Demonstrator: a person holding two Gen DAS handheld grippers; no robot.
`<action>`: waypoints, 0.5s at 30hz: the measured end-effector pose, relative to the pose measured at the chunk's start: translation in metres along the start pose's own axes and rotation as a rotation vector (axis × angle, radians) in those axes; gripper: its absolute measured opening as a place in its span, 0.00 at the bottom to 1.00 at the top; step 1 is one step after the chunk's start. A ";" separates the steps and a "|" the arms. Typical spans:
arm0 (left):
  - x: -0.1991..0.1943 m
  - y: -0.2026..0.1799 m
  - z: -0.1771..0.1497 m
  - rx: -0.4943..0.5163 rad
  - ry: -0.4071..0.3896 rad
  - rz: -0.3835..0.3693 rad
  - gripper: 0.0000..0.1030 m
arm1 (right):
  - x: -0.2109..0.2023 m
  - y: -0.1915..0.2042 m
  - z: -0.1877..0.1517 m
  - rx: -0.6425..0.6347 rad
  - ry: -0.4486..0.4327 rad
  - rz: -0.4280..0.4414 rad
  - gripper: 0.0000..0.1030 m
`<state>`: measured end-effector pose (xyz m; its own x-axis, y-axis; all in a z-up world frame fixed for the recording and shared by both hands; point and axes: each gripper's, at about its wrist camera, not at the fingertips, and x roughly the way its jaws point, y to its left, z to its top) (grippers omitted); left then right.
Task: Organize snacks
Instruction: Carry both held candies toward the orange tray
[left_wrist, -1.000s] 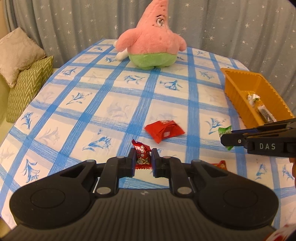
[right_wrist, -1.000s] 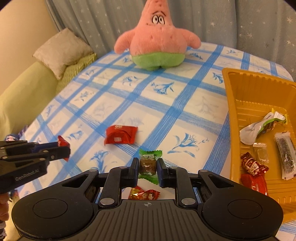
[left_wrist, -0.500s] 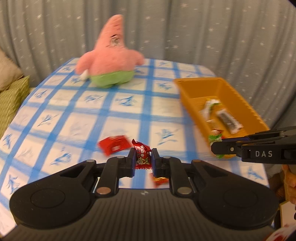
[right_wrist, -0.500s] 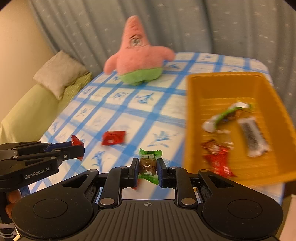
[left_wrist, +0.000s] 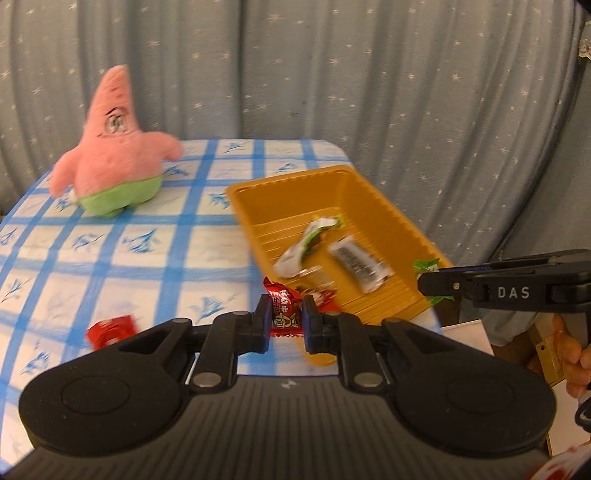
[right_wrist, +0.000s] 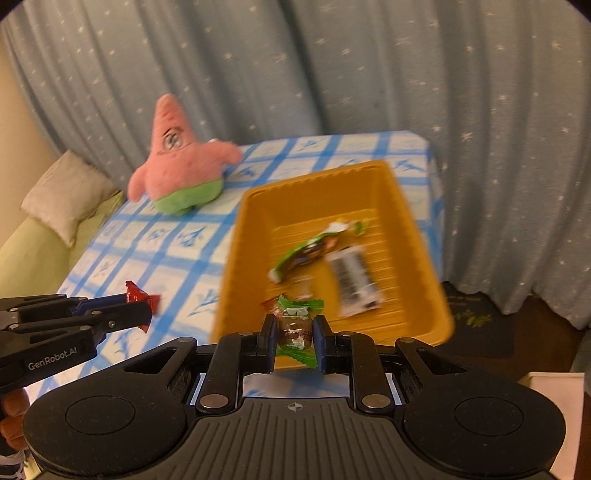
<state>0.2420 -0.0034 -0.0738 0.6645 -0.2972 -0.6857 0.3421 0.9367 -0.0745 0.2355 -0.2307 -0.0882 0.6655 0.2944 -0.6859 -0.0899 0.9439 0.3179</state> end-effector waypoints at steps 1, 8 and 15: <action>0.003 -0.006 0.003 0.004 -0.002 -0.003 0.14 | -0.002 -0.005 0.001 0.002 -0.005 -0.006 0.20; 0.025 -0.038 0.021 0.023 0.004 -0.021 0.14 | -0.001 -0.036 0.010 0.012 -0.012 -0.027 0.20; 0.050 -0.058 0.029 0.029 0.031 -0.013 0.15 | 0.007 -0.055 0.017 0.016 -0.006 -0.024 0.20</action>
<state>0.2752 -0.0782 -0.0828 0.6390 -0.3034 -0.7068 0.3703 0.9268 -0.0631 0.2582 -0.2832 -0.0995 0.6718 0.2705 -0.6896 -0.0617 0.9481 0.3119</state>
